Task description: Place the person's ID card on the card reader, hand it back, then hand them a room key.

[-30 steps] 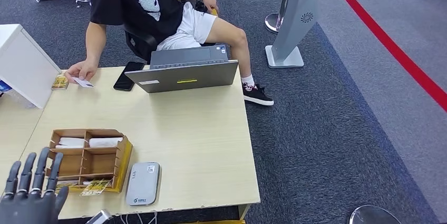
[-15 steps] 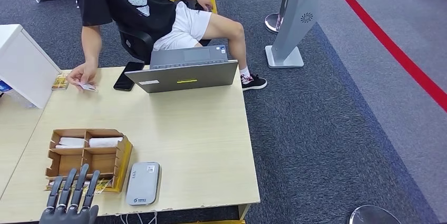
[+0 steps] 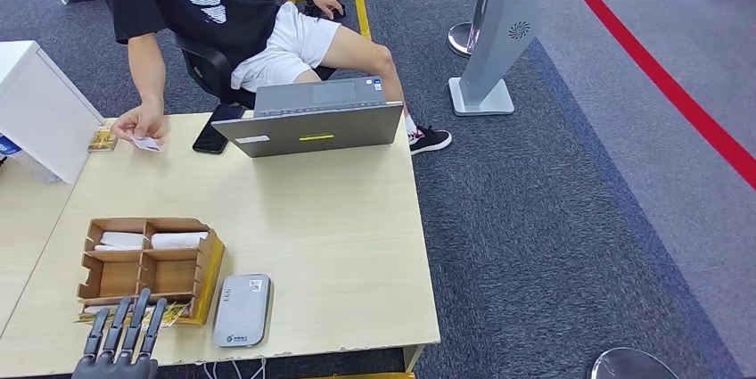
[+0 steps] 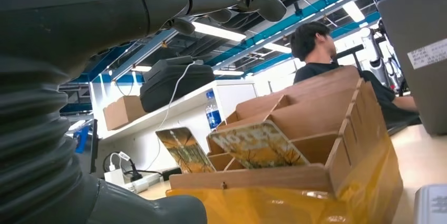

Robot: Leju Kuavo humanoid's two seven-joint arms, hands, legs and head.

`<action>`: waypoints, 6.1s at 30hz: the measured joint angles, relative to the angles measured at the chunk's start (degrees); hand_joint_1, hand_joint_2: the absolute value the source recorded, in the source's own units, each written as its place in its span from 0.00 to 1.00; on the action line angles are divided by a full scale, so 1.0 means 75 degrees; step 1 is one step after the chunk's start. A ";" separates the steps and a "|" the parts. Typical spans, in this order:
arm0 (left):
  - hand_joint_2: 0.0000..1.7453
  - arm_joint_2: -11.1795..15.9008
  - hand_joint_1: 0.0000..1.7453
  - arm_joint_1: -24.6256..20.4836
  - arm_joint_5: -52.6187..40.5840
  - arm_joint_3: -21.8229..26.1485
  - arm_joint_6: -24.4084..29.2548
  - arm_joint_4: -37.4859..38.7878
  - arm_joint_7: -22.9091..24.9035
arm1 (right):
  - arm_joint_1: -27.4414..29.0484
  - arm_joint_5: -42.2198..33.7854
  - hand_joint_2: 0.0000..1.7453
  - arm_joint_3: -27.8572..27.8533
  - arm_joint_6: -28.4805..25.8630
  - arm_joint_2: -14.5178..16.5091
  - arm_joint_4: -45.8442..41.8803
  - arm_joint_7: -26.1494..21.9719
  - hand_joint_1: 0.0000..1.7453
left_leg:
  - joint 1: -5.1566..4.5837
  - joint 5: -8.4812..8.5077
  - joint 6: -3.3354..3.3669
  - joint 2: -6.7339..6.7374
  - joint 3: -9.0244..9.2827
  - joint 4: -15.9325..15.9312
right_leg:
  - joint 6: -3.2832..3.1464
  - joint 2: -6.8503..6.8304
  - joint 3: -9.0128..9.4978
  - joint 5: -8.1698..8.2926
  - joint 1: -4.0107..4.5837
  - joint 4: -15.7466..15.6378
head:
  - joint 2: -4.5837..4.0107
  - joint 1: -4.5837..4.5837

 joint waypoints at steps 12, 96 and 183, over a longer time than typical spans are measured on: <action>1.00 -0.0720 0.00 -0.0872 0.0029 0.1309 0.0082 0.1015 -0.1723 | -0.0027 0.0119 1.00 0.0203 0.0074 -0.0028 0.0000 0.0065 0.00 | 0.0000 0.0002 0.0000 -0.0007 0.0001 0.0000 | 0.0000 -0.0005 0.0004 0.0001 0.0000 0.0000 | -0.0001 -0.0001; 1.00 -0.0825 1.00 -0.1315 -0.0001 0.0510 0.0103 -0.0153 -0.1416 | -0.0051 -0.0131 1.00 0.0560 0.0090 -0.0044 0.0009 0.0000 0.00 | 0.0000 0.0003 -0.0001 -0.0006 0.0002 0.0000 | 0.0000 -0.0004 0.0003 0.0002 0.0000 0.0002 | 0.0000 -0.0001; 1.00 -0.4266 0.00 0.0197 1.2340 0.6709 -0.4145 -0.3428 -0.5445 | 0.0039 -0.1582 1.00 0.0571 -0.0213 -0.0033 0.0020 -0.0386 0.00 | 0.0010 0.0012 -0.0023 -0.0005 -0.0010 -0.0003 | -0.0016 -0.0014 -0.0012 0.0005 0.0008 0.0013 | -0.0001 -0.0010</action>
